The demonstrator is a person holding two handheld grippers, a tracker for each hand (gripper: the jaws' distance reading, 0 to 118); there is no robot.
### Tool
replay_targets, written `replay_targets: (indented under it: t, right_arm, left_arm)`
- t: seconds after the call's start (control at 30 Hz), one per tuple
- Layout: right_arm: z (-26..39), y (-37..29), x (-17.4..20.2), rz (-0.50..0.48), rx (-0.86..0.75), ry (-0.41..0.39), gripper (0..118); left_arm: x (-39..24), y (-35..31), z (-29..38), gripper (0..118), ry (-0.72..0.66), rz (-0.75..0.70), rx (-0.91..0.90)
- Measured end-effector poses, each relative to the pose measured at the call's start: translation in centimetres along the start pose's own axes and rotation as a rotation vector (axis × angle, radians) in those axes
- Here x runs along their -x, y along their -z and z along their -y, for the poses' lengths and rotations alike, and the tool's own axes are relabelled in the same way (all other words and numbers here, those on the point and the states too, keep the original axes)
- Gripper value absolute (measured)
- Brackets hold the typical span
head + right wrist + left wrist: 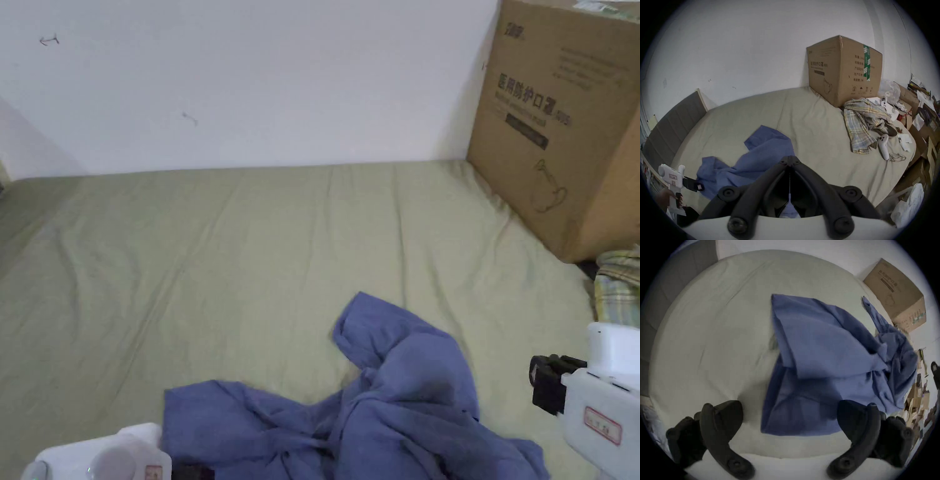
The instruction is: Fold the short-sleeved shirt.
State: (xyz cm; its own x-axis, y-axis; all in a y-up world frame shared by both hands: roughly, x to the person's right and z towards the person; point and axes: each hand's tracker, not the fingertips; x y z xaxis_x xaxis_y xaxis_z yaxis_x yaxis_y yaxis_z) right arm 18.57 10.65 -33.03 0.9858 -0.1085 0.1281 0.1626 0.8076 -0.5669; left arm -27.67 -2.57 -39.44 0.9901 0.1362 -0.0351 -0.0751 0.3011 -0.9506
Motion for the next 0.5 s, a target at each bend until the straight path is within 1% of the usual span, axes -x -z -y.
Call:
replay_targets:
  t: [0.03, 0.07, 0.1, 0.13, 0.17, 0.2, 0.23, 0.27, 0.3, 0.33, 0.37, 0.4, 0.43, 0.5]
  right_arm:
    - [0.2, 0.6, -0.6, -0.004, 0.044, -0.010, 0]
    - [0.4, 1.2, -1.3, -0.024, 0.074, -0.008, 0]
    - [0.5, 1.9, -2.1, -0.043, 0.111, 0.006, 0]
    - [0.7, 2.7, -2.8, -0.054, 0.148, 0.008, 0]
    - [0.8, 3.4, -3.4, -0.072, 0.182, 0.002, 0]
    - [0.9, 4.1, -4.0, -0.093, 0.212, 0.012, 0]
    - [0.9, 5.2, -4.5, -0.091, 0.266, 0.024, 0]
    - [0.9, 6.1, -4.9, -0.086, 0.320, 0.023, 0]
    - [1.0, 6.9, -5.1, -0.093, 0.377, 0.005, 0]
    - [1.2, 7.7, -5.4, -0.106, 0.406, -0.007, 7]
    - [1.4, 8.5, -5.7, -0.124, 0.418, -0.001, 30]
    - [1.6, 9.5, -6.0, -0.117, 0.458, -0.001, 78]
    - [1.9, 10.1, -6.4, -0.096, 0.440, 0.027, 88]
    - [2.3, 11.6, -7.4, -0.069, 0.484, 0.104, 88]
  left_arm:
    - [-0.4, -0.5, 0.2, 95, 0.029, -0.010, -0.015]
    - [-0.8, -1.2, 0.4, 69, 0.050, -0.021, -0.052]
    - [-1.2, -2.2, 0.5, 14, 0.079, -0.034, -0.094]
    - [-1.1, -3.1, 0.7, 0, 0.099, -0.002, -0.127]
    - [-0.8, -3.9, 0.7, 0, 0.081, 0.110, -0.129]
    - [-0.6, -4.8, 0.9, 0, 0.029, 0.184, -0.154]
    - [-0.5, -5.7, 1.0, 0, -0.002, 0.219, -0.169]
    - [-0.2, -6.5, 1.0, 0, 0.004, 0.207, -0.189]
    - [-0.2, -7.5, 1.1, 0, 0.008, 0.172, -0.225]
    - [-0.1, -8.4, 1.1, 0, 0.017, 0.142, -0.254]
    - [0.2, -9.1, 1.2, 0, 0.015, 0.146, -0.263]
    - [0.7, -9.4, 1.3, 0, -0.001, 0.163, -0.273]
    - [1.0, -9.9, 1.4, 0, -0.025, 0.178, -0.281]
    - [1.3, -10.5, 1.5, 0, -0.047, 0.181, -0.294]
